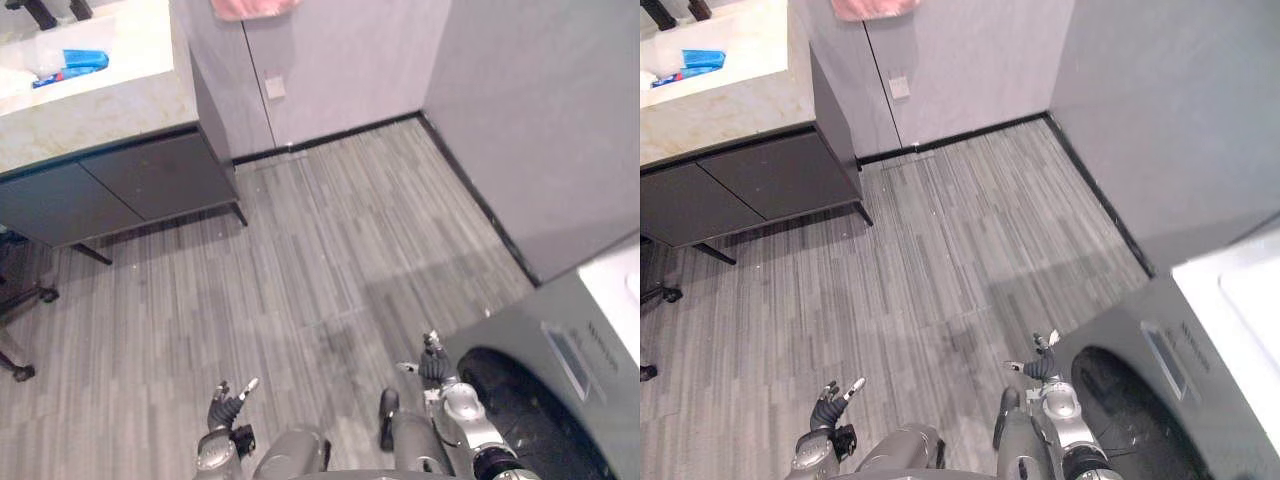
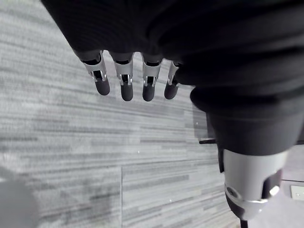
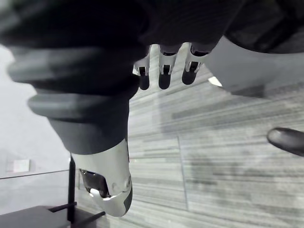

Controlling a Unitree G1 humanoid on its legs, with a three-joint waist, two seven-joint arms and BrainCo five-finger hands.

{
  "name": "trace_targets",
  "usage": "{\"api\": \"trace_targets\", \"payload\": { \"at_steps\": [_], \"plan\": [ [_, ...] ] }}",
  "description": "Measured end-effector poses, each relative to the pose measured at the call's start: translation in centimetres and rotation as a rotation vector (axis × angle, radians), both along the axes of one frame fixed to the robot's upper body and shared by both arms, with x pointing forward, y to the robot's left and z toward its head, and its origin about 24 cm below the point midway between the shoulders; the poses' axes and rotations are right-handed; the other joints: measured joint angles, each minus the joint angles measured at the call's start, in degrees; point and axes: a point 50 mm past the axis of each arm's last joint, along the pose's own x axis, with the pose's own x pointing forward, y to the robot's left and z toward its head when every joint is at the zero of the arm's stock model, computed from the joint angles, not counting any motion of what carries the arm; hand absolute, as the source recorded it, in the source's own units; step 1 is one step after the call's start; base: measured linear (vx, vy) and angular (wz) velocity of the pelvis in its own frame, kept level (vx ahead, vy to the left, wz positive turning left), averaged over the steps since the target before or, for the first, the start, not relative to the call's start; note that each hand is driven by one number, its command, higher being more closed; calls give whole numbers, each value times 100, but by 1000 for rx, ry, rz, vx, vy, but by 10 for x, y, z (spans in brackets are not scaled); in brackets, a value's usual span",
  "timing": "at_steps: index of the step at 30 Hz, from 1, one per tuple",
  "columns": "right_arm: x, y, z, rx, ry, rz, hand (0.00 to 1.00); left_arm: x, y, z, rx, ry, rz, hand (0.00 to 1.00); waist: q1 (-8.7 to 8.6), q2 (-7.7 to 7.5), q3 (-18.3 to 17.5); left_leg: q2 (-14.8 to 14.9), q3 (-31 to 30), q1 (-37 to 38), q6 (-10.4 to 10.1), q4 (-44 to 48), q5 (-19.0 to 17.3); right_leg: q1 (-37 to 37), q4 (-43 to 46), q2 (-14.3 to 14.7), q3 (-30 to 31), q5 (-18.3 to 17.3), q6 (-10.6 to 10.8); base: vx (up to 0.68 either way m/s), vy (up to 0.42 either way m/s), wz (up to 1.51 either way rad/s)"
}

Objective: Pick up the laundry basket with both hands and put the clothes into the washing machine.

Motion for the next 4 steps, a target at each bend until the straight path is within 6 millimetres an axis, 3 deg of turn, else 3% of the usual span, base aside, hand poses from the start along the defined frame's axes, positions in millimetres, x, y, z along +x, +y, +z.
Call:
{"api": "trace_targets", "payload": {
  "at_steps": [2,4],
  "plan": [
    [3,-5,2,0,-11,-28,0,9,-1,3,2,-23,-10,0,-11,-21,65,83,104,-24,-234,-1066,-180,248,-79,-126,-84,-7,12,261,30,27],
    [0,-10,1,-4,-5,-44,0,13,-2,5,11,-31,-27,0,-34,35,60,37,154,131,-492,-2698,118,449,-77,-226,-184,-165,252,175,79,19]
  ]
}}
